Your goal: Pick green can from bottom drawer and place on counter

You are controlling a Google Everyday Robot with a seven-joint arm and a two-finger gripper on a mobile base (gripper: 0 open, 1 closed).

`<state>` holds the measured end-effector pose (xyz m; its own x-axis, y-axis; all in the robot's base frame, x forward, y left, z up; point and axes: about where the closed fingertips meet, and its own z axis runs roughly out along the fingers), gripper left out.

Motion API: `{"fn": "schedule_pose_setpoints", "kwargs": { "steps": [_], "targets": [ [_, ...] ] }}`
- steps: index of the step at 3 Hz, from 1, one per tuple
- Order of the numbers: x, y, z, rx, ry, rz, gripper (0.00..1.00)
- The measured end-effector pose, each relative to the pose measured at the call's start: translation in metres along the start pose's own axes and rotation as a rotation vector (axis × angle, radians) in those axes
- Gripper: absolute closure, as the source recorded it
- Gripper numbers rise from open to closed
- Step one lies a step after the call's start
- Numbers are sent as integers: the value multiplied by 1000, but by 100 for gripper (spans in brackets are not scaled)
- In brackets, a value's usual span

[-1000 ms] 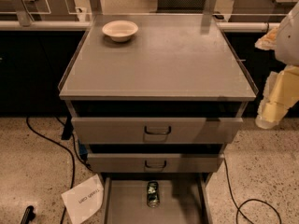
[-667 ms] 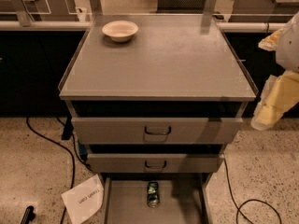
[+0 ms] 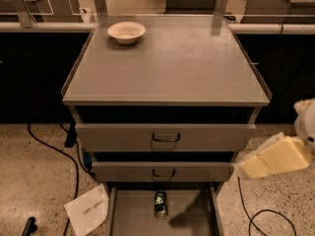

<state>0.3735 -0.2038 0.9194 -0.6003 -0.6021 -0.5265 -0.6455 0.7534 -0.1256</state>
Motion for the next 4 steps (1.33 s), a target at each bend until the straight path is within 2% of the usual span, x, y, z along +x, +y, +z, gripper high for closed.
{"fn": "schedule_pose_setpoints", "kwargs": {
  "steps": [1, 2, 3, 4],
  "targets": [
    [33, 8, 57, -85, -94, 305, 0],
    [17, -3, 67, -88, -205, 412, 0],
    [32, 5, 58, -70, -162, 430, 0],
    [61, 29, 118, -152, 6, 444, 0]
  ]
}}
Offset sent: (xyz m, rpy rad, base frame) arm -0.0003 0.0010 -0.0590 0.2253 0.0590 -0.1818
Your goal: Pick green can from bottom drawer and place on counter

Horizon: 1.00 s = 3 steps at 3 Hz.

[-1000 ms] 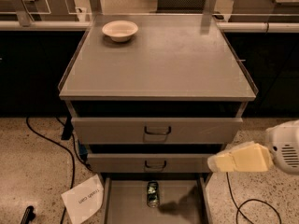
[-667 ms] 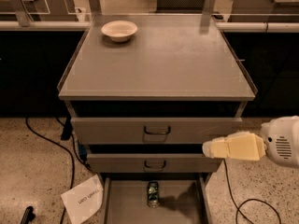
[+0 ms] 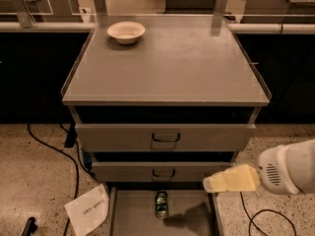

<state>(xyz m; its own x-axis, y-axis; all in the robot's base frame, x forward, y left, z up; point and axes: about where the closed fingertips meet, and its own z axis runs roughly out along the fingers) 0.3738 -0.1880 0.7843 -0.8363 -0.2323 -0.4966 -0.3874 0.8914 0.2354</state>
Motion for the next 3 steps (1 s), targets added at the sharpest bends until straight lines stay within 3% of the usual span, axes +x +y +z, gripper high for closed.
{"fn": "schedule_pose_setpoints", "kwargs": {
  "steps": [1, 2, 3],
  "targets": [
    [24, -14, 83, -23, 208, 16, 0],
    [30, -27, 150, -73, 328, 64, 0],
    [30, -25, 194, -146, 329, 90, 0]
  ]
}}
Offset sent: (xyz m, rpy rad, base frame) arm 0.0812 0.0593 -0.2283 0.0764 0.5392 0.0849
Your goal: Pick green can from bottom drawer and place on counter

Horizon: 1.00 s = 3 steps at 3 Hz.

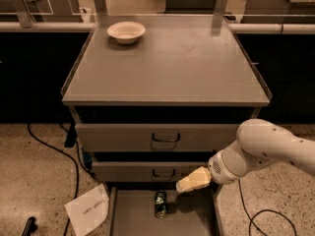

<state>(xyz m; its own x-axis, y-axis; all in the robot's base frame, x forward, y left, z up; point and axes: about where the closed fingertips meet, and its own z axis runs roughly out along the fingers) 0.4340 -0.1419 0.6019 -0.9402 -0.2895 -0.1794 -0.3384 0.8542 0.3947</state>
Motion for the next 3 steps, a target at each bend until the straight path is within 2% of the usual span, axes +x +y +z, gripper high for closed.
{"fn": "schedule_pose_setpoints", "kwargs": {
  "steps": [1, 2, 3],
  "targets": [
    [-1, -2, 8, -10, -2, 5, 0],
    [3, -6, 18, -4, -58, 33, 0],
    [35, -4, 56, -15, -112, 89, 0]
  ]
}}
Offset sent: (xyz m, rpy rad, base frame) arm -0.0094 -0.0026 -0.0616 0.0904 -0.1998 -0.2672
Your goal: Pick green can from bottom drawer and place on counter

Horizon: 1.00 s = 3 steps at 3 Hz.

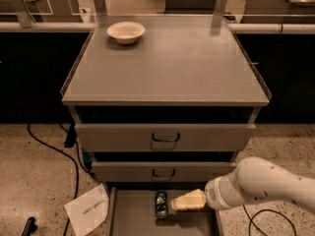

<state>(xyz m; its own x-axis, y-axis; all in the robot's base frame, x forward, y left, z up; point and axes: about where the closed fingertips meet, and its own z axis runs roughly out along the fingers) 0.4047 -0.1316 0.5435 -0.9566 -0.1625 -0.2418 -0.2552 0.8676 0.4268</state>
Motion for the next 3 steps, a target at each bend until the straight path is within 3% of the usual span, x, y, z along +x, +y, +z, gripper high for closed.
{"fn": "schedule_pose_setpoints", "kwargs": {
  "steps": [1, 2, 3],
  "targets": [
    [12, -4, 30, 8, -74, 12, 0],
    [-8, -8, 29, 27, -157, 11, 0],
    [-5, -9, 32, 27, -147, 20, 0]
  ]
}}
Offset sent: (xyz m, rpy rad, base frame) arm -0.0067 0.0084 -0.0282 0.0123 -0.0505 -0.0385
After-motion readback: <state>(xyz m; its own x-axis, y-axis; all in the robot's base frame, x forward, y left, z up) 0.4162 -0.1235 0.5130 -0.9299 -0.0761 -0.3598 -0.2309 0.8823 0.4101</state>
